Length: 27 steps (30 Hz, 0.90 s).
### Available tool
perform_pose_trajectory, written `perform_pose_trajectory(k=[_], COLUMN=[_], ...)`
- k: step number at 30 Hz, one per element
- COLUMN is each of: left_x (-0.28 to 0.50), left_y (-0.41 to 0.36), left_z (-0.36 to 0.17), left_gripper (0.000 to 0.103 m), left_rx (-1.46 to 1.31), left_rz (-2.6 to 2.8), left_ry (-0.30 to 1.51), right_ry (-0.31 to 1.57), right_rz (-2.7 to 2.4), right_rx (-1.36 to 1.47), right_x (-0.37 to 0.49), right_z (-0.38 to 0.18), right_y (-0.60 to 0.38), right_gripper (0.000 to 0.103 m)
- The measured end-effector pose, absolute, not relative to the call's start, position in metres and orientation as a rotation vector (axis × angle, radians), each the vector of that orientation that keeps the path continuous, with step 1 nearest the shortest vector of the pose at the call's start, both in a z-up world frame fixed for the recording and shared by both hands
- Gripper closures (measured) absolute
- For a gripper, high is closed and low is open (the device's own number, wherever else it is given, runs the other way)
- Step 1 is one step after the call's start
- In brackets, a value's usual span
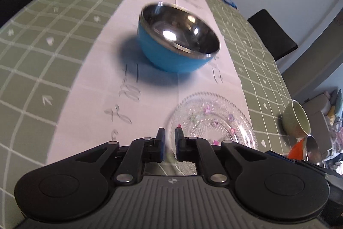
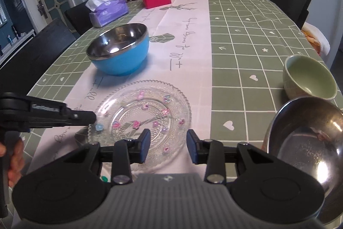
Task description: Organize plates and bowls
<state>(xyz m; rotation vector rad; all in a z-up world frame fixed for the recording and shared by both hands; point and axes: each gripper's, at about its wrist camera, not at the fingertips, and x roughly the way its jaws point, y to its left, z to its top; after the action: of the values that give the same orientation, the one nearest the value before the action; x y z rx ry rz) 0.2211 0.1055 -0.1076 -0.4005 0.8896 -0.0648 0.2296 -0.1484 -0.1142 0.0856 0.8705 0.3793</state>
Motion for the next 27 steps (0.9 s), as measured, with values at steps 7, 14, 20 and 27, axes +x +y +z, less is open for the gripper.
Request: perform_pose_trajectory(k=[7,14,20,27], left_x=[0.223,0.224,0.223,0.224], left_y=[0.107,0.105,0.106,0.112], left_z=[-0.104,-0.117,-0.12,-0.121], left_gripper=[0.069,0.069,0.069,0.069], left_rx=[-0.393,-0.393,-0.405,-0.416], left_rz=[-0.098,-0.12,-0.126,-0.114], left_ry=[0.84,0.871,0.889,0.894], right_ry=[0.895,0.924,0.965,0.971], right_rz=[0.339,0.329,0.34,0.4], right_rx=[0.145,0.173,0.233,0.275], right_x=[0.246,0.256,0.259,0.262], right_z=[-0.12,-0.125,-0.132,-0.134], right_y=[-0.154,-0.153,-0.155,-0.151], right_gripper=[0.057,0.065,0.072,0.075])
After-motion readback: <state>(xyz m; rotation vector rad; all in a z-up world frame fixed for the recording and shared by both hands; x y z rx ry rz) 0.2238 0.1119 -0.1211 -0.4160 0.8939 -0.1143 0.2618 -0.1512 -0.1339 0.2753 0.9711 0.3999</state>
